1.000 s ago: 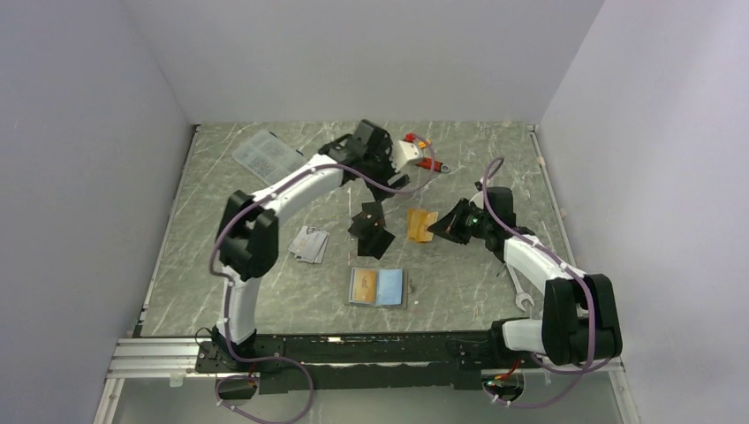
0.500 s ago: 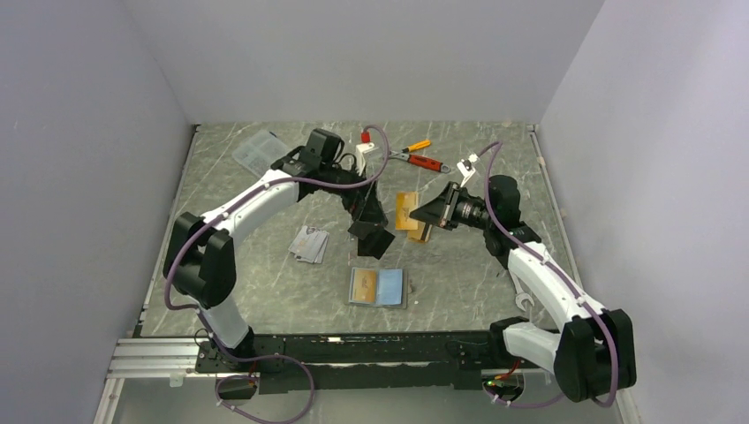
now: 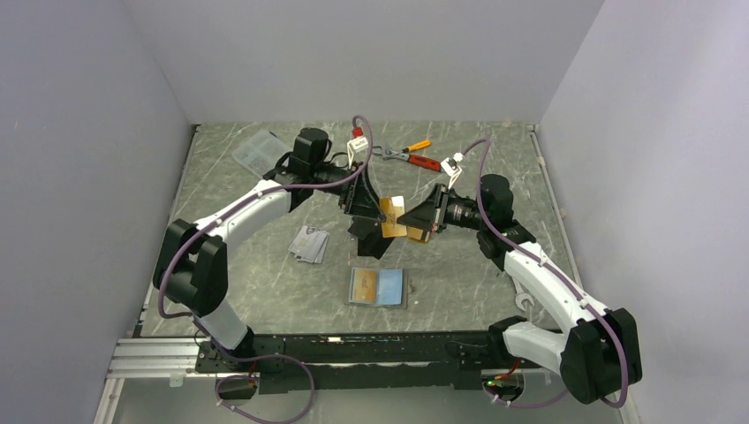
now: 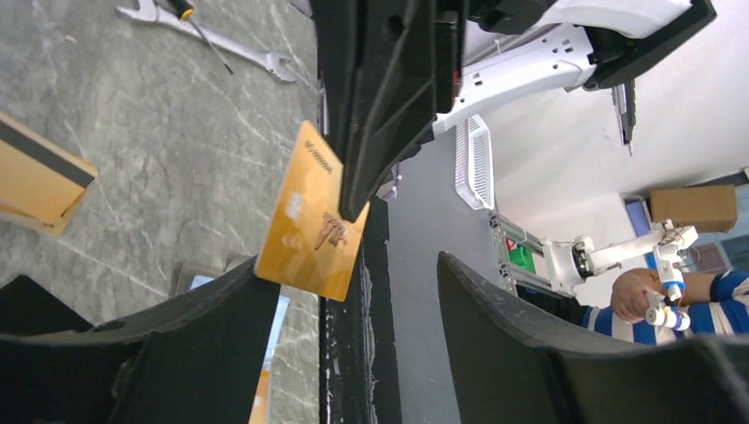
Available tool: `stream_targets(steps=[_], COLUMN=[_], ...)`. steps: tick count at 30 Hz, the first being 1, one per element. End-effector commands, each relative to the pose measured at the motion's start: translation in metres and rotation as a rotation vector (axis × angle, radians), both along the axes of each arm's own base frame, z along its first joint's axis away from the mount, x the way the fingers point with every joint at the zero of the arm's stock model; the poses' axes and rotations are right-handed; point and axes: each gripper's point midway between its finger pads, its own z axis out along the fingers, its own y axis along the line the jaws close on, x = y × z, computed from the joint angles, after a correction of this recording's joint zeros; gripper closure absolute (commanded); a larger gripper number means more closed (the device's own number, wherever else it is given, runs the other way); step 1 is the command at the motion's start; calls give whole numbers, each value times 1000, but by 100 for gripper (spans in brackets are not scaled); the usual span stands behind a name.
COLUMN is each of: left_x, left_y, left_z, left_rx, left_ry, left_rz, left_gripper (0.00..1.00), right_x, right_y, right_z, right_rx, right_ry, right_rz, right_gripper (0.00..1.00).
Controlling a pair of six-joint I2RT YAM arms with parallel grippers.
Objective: Put the credit cards into the card holder
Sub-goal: Pick up the credit card from the center of the board.
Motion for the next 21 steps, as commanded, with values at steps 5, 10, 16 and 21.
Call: stream_targets(steps=[5, 10, 16, 21], left_x=[-14, -12, -9, -13], left_y=[5, 5, 9, 10], left_z=[39, 40, 46, 49], left_rx=[-97, -92, -92, -107], left_ry=[-94, -111, -107, -99], left_rz=[-54, -36, -23, -33], left_gripper=[49, 77, 100, 100], right_x=[1, -9, -19, -16], right_y=[9, 19, 23, 28], right_z=[22, 24, 29, 41], right_rx=[42, 41, 58, 94], right_ry=[-85, -101, -115, -124], right_rz=[32, 83, 129, 127], right_gripper=[100, 100, 96, 81])
